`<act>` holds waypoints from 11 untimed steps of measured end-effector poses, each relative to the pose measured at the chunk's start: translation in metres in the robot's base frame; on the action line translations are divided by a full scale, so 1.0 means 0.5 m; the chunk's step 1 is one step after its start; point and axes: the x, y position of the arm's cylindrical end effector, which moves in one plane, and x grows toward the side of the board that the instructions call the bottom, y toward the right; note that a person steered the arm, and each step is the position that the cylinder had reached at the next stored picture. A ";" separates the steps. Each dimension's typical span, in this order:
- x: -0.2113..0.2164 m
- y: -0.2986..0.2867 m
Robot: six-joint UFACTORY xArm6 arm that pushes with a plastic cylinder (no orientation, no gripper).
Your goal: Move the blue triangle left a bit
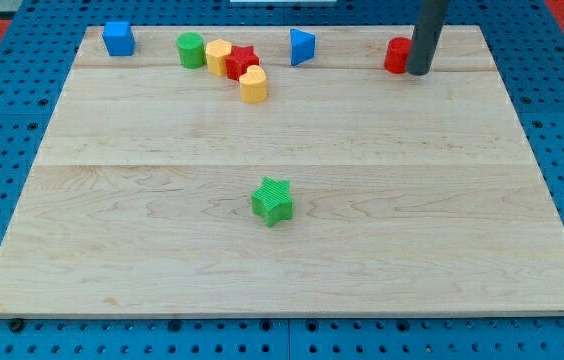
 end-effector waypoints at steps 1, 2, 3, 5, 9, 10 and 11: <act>-0.035 0.013; -0.039 0.036; -0.039 0.001; 0.012 -0.048; -0.102 -0.306; -0.110 -0.312; -0.107 -0.312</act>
